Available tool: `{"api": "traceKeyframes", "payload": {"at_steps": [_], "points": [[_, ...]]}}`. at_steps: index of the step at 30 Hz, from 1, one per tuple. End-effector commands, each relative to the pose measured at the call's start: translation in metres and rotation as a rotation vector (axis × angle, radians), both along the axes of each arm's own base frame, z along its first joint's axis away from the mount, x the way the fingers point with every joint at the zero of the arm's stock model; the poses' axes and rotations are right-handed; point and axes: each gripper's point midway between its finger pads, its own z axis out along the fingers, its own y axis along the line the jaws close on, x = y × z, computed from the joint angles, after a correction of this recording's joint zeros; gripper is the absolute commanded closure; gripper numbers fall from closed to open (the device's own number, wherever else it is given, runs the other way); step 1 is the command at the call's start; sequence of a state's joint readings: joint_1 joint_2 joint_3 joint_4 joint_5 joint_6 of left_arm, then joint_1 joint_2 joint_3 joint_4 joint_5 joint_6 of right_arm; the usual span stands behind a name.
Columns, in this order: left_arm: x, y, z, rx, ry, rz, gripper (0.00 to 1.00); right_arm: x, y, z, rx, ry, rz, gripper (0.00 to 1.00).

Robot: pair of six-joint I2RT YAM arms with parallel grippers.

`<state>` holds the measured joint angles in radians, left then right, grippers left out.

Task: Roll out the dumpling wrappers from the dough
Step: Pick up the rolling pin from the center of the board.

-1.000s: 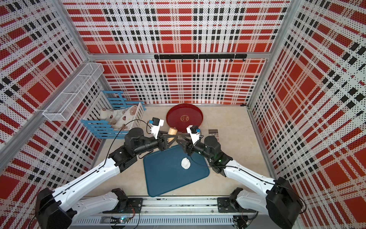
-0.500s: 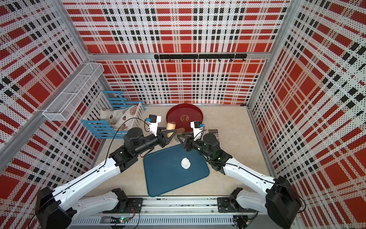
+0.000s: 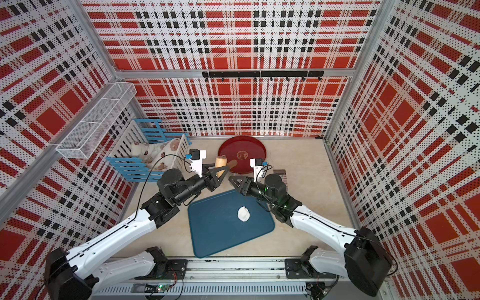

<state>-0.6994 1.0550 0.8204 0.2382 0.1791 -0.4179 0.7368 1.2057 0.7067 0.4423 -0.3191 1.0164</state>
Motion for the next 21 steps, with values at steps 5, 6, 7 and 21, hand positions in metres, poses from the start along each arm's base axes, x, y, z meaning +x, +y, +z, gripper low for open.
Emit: {"api": "traceKeyframes", "payload": {"at_steps": [5,6,7,21], "points": [[-0.011,-0.007,0.028,-0.059,-0.088,-0.063,0.84,-0.005,0.014,0.031,0.082,-0.017,0.077,0.6],[-0.011,-0.008,0.028,-0.058,-0.086,-0.066,0.84,-0.005,0.014,0.032,0.085,-0.017,0.078,0.61],[-0.011,-0.009,0.029,-0.058,-0.089,-0.069,0.84,-0.005,0.015,0.032,0.087,-0.015,0.08,0.62],[-0.016,-0.019,0.031,-0.053,-0.103,-0.105,0.84,-0.005,0.027,0.035,0.102,-0.001,0.121,0.69]]}}
